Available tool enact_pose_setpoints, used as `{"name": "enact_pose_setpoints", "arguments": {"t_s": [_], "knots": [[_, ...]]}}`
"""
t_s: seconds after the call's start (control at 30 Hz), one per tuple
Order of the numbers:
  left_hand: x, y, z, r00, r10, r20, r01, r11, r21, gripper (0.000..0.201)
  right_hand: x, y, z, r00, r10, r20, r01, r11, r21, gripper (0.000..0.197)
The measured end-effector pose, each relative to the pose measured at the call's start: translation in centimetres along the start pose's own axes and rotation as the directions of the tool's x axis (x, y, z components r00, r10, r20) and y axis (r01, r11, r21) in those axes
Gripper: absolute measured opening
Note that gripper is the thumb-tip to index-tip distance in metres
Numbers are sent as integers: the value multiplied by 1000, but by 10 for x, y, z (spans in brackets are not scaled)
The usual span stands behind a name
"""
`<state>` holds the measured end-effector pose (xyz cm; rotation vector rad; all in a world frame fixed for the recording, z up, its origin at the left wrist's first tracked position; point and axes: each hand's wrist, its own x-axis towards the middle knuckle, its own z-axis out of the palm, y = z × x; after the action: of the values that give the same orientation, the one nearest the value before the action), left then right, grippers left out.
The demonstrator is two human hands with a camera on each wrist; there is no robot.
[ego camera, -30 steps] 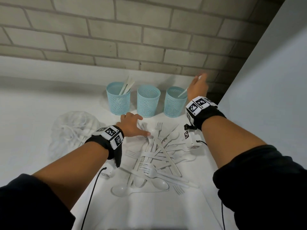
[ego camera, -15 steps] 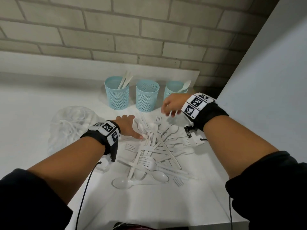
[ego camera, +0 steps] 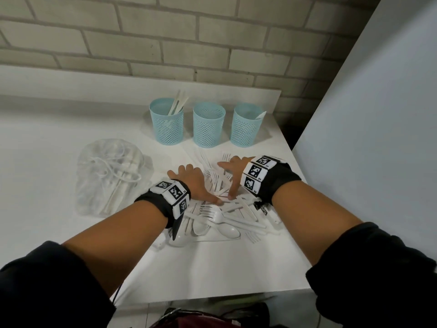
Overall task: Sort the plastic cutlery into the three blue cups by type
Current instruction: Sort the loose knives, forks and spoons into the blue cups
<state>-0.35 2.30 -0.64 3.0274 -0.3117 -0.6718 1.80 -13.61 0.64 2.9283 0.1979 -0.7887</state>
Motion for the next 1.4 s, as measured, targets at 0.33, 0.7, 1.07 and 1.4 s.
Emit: {"name": "enact_pose_setpoints", "arguments": {"t_s": [0.33,0.7,1.07,1.4], "knots": [[0,10,2,997,37,-62,-45,989,-138,51,-7,-22,8,973,-10,-229,81,950,301,49],[9,-12,-10,986,1,-164,-66,919,-388,28,4,-16,-7,927,-25,-374,202,873,443,12],[10,-43,-33,985,-22,-170,-101,727,-679,12,8,-19,-52,860,72,-505,444,380,812,27],[17,-45,-40,945,-196,-263,-210,252,-945,20,12,-7,-65,911,202,-361,393,-149,907,12]]}}
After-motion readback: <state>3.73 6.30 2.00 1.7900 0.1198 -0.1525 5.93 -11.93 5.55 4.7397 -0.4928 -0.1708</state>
